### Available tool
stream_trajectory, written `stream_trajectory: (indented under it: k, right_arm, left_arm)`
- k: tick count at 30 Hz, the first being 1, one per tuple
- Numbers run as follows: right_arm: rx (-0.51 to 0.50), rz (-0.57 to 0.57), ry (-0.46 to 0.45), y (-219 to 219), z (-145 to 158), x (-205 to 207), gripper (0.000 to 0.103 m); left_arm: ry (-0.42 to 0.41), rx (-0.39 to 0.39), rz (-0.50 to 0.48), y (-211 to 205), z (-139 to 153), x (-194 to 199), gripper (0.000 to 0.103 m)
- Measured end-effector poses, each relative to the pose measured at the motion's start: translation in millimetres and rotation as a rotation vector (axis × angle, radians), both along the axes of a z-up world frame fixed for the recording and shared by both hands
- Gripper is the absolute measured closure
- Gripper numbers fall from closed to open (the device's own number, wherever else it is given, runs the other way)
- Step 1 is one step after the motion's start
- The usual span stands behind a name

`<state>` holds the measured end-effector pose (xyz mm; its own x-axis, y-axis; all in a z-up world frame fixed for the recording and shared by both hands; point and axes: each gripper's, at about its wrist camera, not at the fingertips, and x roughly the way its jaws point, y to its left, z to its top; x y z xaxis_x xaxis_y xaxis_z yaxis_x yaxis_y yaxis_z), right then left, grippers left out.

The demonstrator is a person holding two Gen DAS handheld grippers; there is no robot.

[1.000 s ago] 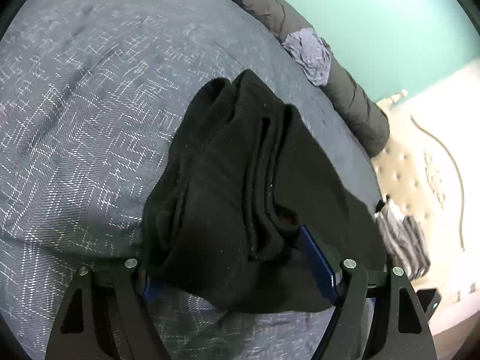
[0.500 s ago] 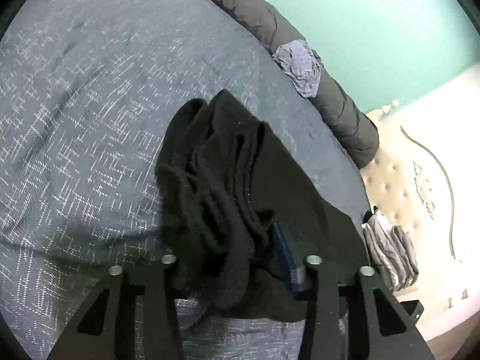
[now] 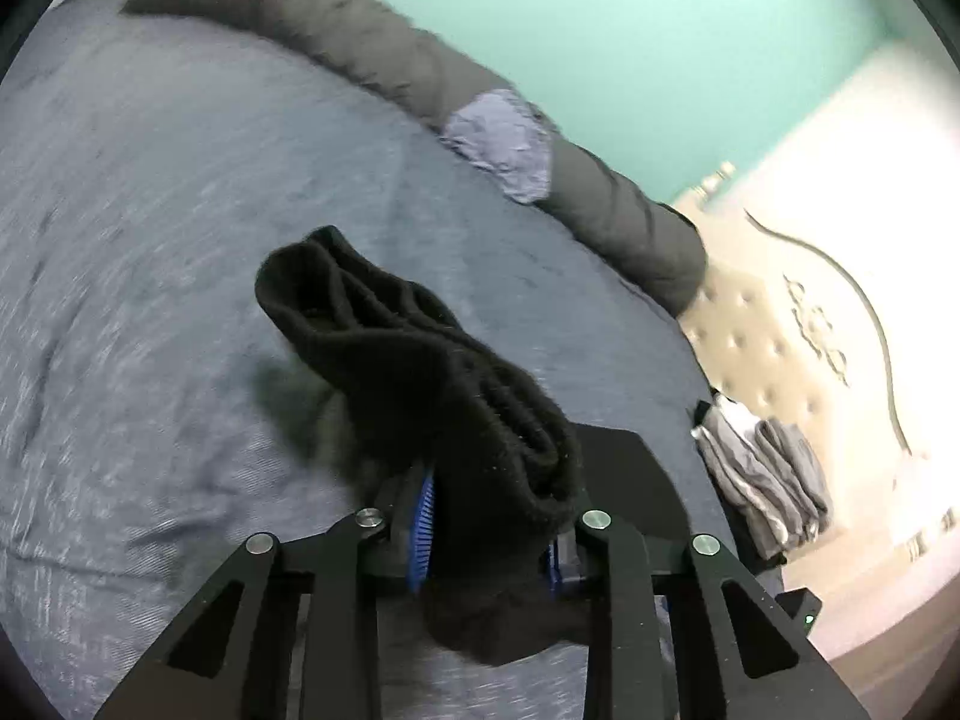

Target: Fold clothes

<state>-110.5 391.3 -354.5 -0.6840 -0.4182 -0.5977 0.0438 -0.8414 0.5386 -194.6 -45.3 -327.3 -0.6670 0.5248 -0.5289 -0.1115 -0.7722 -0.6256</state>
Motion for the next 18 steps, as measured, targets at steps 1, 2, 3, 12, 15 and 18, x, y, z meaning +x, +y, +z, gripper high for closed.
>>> stream_trajectory:
  k: [1,2,3,12,15,18]
  right_arm:
    - [-0.001,-0.008,0.002,5,1,0,0.070]
    - [0.001,-0.018,0.004,9,2,1,0.070]
    - [0.003,-0.027,0.006,14,3,1,0.070]
    - [0.005,-0.121,0.009,64,8,9,0.067]
    - [-0.006,-0.144,-0.001,79,6,10,0.066]
    - [-0.019,-0.159,-0.016,87,2,9,0.065]
  left_arm:
    - [0.006,-0.011,-0.018,11,7,-3,0.076]
    - [0.011,-0.020,-0.037,22,13,-6,0.077]
    - [0.016,-0.029,-0.058,34,20,-9,0.080]
    - [-0.005,-0.186,-0.337,204,27,-39,0.082]
    - [-0.090,-0.322,-0.448,265,-7,-44,0.080]
    - [-0.082,-0.408,-0.500,294,-24,-36,0.077]
